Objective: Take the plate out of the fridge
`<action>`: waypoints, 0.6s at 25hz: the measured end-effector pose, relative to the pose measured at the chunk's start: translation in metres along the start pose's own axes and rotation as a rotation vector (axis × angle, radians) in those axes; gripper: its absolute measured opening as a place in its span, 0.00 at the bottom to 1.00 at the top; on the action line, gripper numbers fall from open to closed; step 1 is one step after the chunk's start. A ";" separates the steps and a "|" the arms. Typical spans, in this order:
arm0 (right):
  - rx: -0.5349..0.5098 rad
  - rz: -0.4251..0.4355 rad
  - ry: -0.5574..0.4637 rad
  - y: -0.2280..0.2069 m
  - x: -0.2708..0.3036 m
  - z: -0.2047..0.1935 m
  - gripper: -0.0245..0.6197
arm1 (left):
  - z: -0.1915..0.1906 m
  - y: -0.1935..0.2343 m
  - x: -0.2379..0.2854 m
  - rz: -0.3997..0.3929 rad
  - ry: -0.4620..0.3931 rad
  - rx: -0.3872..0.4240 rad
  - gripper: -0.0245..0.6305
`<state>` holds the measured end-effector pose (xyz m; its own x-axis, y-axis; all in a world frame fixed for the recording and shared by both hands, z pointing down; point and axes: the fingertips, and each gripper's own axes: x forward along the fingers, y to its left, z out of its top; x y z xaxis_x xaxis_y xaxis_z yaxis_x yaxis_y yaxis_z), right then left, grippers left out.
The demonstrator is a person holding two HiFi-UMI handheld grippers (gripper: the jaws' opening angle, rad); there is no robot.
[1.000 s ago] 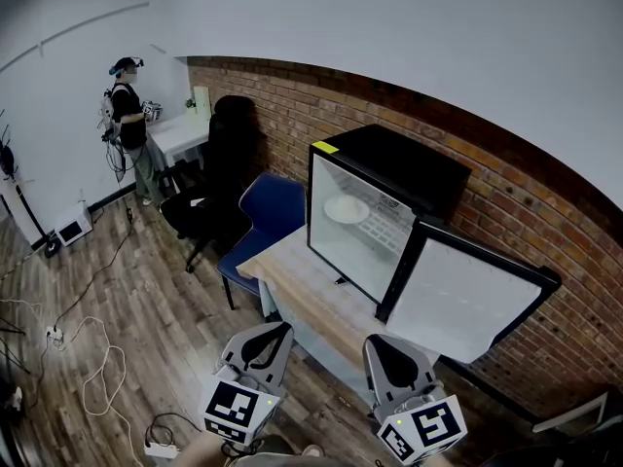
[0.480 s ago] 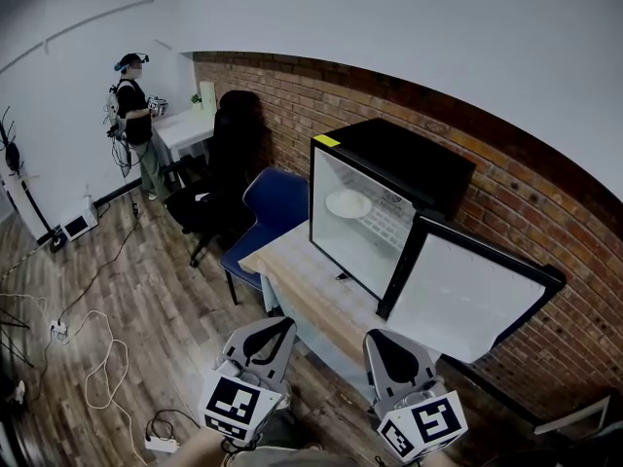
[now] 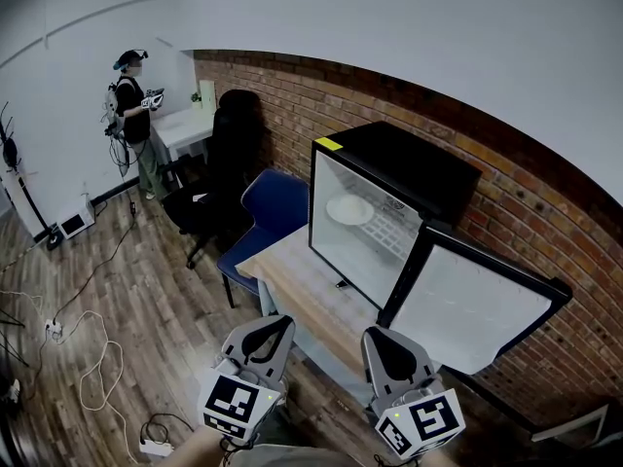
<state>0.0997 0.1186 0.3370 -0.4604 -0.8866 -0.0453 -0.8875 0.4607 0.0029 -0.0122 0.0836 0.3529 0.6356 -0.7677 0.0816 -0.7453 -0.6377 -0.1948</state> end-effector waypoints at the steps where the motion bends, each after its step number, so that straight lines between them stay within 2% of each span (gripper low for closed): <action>1: 0.000 -0.001 0.001 -0.002 0.003 -0.001 0.09 | -0.001 0.002 0.003 0.000 -0.001 -0.003 0.07; 15: 0.011 -0.023 0.033 -0.040 0.074 -0.020 0.09 | -0.020 0.050 0.071 -0.032 0.016 -0.016 0.07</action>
<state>0.1002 0.0336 0.3533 -0.4405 -0.8977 -0.0123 -0.8976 0.4406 -0.0087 -0.0081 -0.0044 0.3686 0.6558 -0.7479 0.1029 -0.7280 -0.6626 -0.1760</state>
